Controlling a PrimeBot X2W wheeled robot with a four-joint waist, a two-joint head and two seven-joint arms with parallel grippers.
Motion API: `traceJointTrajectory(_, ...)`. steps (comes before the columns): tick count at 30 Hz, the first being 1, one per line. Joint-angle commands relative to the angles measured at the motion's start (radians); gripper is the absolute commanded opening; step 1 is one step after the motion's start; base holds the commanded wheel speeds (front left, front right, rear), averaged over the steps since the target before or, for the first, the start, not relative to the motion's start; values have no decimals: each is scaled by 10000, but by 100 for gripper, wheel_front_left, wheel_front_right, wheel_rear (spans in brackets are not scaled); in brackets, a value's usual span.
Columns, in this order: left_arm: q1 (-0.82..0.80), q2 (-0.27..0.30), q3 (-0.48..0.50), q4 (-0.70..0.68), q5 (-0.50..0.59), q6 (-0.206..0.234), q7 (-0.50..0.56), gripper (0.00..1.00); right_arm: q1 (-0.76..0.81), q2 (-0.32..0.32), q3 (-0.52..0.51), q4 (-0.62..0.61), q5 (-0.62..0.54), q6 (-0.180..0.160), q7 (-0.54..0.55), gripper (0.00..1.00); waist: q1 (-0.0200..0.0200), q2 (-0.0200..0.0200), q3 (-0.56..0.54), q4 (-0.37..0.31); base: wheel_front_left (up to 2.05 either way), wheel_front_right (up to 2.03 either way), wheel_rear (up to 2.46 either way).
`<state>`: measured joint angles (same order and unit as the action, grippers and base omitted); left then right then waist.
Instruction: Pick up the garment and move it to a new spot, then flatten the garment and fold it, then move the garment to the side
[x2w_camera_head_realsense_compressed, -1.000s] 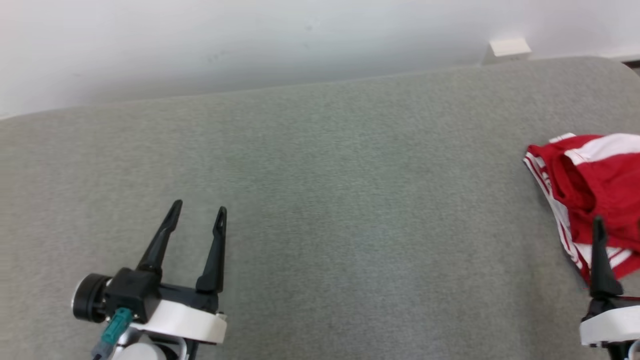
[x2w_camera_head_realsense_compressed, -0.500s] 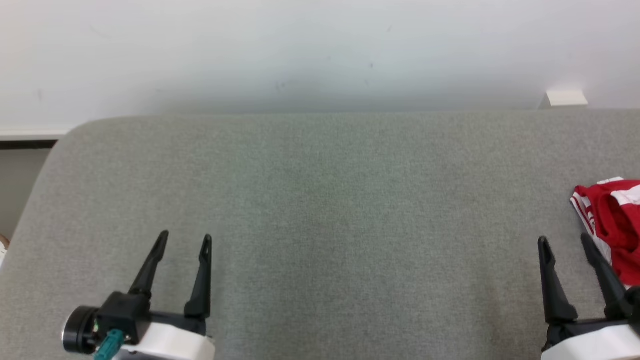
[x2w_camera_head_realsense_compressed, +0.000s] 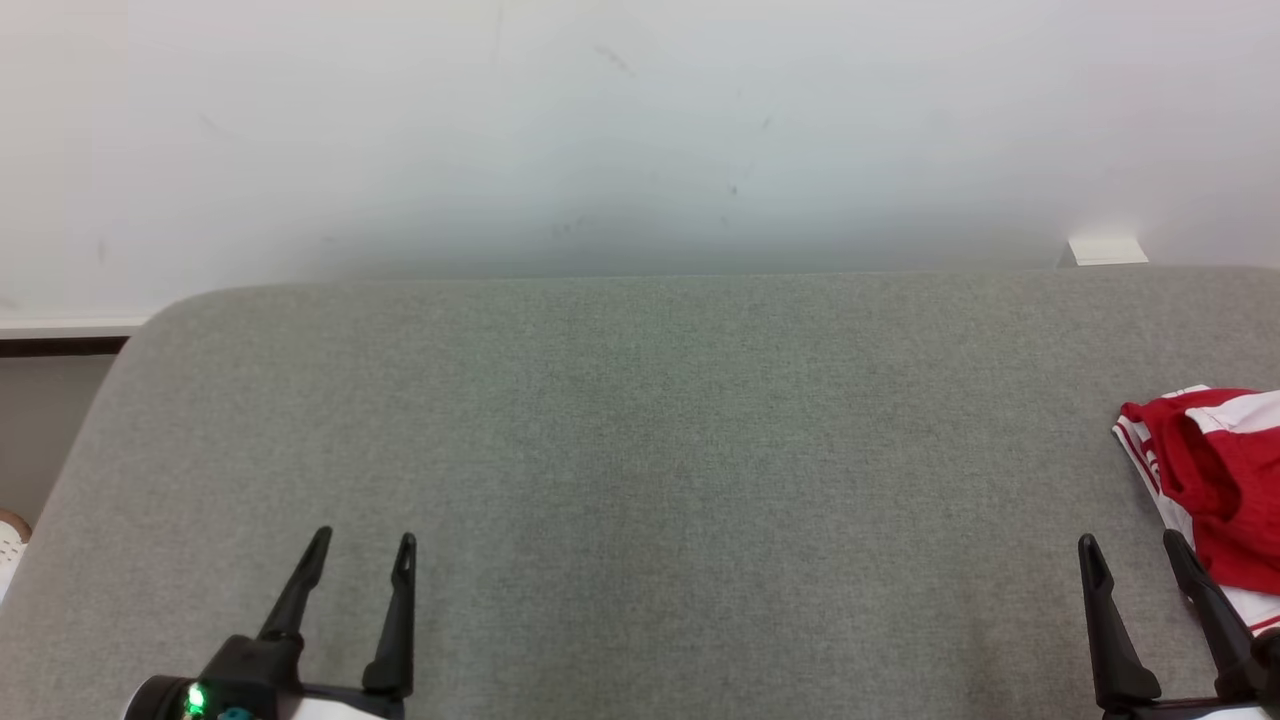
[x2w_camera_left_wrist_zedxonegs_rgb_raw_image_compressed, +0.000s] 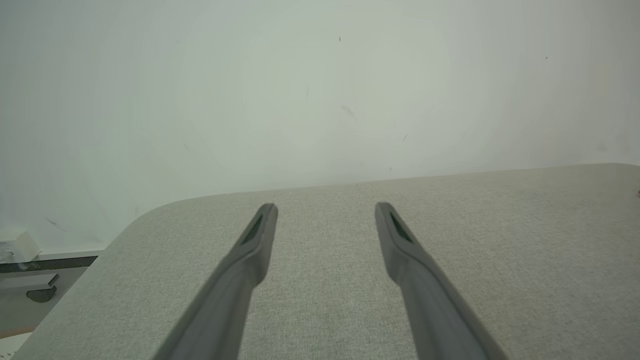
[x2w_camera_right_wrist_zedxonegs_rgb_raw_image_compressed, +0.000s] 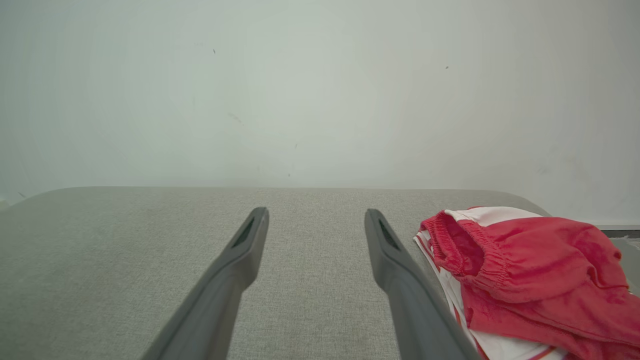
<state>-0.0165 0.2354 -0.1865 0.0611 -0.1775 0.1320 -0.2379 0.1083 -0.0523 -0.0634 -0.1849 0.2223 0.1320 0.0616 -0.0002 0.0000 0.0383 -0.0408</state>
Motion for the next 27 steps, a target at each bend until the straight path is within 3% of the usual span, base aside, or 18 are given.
traceJointTrajectory(1,114,65,8,-25,-11,17,25,100,148,18,-9,-48,33,-30,14,100,2,0,2,-3,0,0,0)
traceJointTrajectory(27,11,219,-202,-35,-66,199,110,100,69,17,-13,21,60,-30,-86,100,2,0,-30,114,0,0,0)
